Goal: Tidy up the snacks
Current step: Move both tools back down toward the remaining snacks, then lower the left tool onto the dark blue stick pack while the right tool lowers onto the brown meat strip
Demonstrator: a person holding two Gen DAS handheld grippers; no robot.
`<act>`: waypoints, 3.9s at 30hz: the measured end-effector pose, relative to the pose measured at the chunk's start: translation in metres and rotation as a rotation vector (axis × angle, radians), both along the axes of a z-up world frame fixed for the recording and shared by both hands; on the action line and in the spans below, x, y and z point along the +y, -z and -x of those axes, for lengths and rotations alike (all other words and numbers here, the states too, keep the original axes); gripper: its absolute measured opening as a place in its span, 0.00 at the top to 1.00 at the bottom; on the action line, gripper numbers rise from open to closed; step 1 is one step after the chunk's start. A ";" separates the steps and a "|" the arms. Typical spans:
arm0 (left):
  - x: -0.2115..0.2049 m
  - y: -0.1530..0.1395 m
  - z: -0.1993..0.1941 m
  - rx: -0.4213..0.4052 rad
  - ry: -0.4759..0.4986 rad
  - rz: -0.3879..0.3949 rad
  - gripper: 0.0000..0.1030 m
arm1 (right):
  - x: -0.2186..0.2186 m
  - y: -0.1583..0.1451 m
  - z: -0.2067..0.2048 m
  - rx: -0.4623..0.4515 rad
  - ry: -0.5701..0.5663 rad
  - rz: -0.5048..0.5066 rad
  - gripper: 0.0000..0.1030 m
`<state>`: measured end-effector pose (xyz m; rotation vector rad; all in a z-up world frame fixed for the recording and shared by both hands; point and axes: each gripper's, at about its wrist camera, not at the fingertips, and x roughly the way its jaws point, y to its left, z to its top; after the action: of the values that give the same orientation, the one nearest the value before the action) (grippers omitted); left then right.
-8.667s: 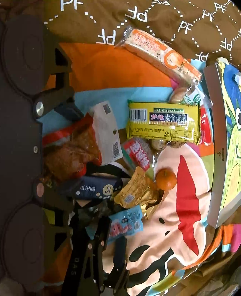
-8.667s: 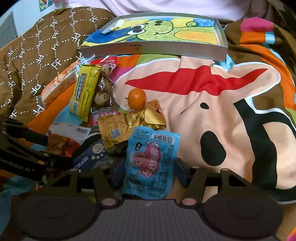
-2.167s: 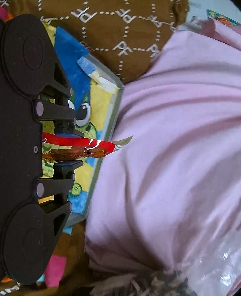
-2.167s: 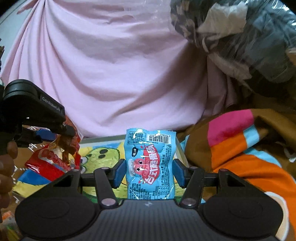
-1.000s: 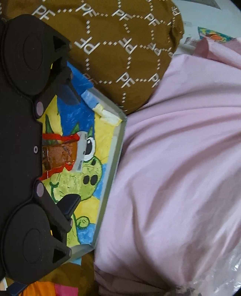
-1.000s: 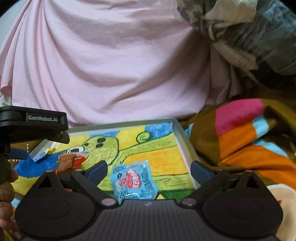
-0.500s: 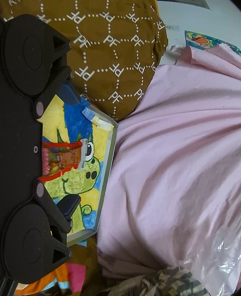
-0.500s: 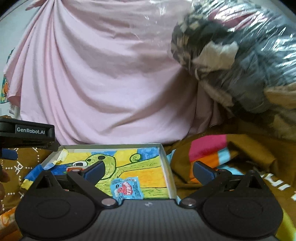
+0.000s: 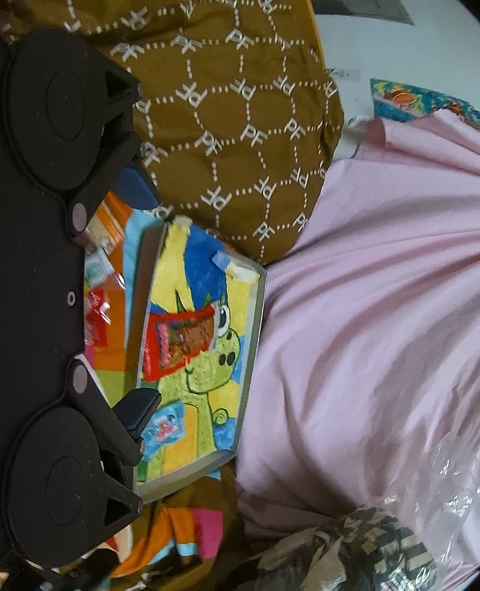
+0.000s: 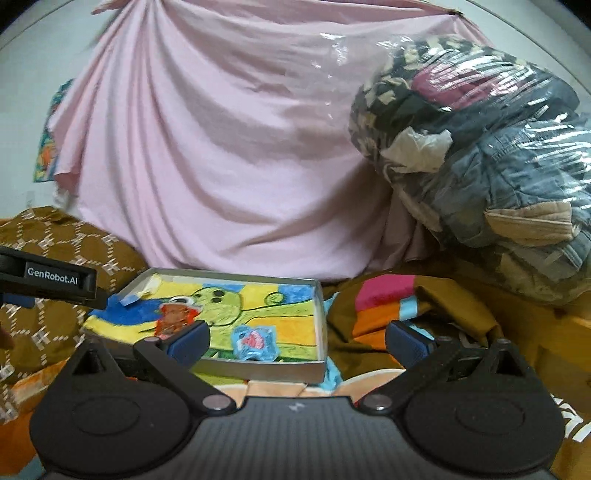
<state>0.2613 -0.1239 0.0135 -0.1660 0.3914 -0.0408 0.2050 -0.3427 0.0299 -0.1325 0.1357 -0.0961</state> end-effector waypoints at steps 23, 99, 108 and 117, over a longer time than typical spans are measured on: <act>0.016 0.090 0.064 0.234 0.263 -0.093 0.01 | 0.023 0.052 0.006 0.413 -0.245 0.215 0.00; -0.041 0.113 0.035 0.508 0.652 -0.169 0.67 | 0.013 0.086 -0.037 0.774 -0.295 -0.049 0.02; -0.021 0.099 0.020 0.570 0.646 -0.277 0.72 | 0.017 0.083 -0.036 0.757 -0.298 -0.089 0.04; 0.004 0.101 0.005 0.586 0.543 -0.185 0.71 | 0.045 0.098 -0.039 0.812 -0.328 -0.113 0.20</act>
<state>0.2564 -0.1202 -0.0873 0.1221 1.0140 -0.4979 0.2438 -0.2977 -0.0679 -0.0730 0.9247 0.3000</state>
